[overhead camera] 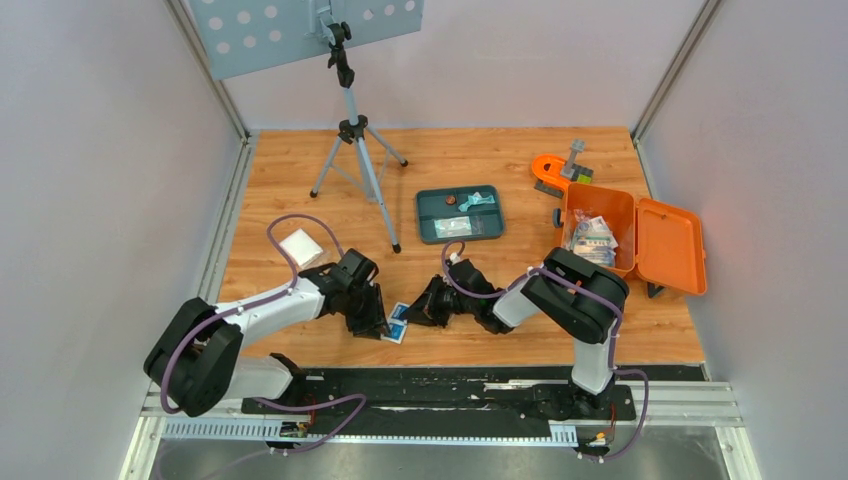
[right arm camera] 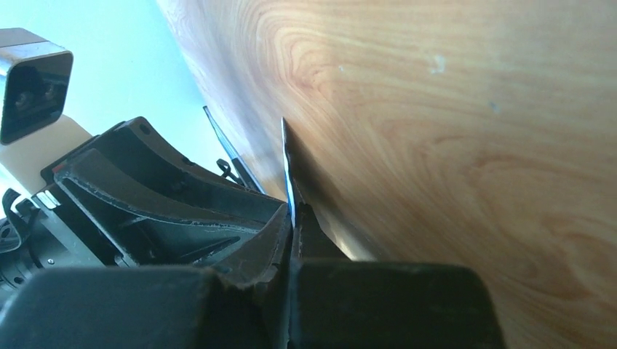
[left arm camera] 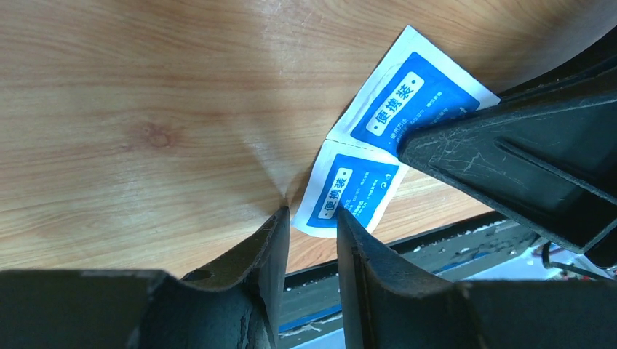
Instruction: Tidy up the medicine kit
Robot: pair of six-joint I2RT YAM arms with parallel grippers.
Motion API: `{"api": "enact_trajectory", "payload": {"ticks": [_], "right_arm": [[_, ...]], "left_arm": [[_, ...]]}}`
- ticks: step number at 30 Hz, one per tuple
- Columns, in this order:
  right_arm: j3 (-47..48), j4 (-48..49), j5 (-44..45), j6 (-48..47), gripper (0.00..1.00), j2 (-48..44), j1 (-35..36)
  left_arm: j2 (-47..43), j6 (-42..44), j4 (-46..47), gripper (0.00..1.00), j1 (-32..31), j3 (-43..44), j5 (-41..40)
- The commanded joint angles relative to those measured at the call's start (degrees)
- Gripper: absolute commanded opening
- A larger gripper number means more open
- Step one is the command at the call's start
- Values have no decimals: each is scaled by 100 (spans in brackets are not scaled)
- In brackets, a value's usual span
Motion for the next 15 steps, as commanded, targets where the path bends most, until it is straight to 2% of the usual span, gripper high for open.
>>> {"api": "enact_trajectory", "payload": {"ticks": [1,5,8,15], "right_arm": [[140,-234,188,-152,0,-29,-50],[278,-598,238,-584,0,-459,-209],[335,-1052,376,-987,0,-1037,-390],[784,-3203,1072,-2562,0,-3055,-1036]], "left_arm": [[-146,279,-375,40,4,241,-614],[-584,685,-1116,43,52,826,-1027],[-870,1094,-1741,45,347,1406,-1262],[-1255,1473,-2288,46,907,2303,-1340]]}}
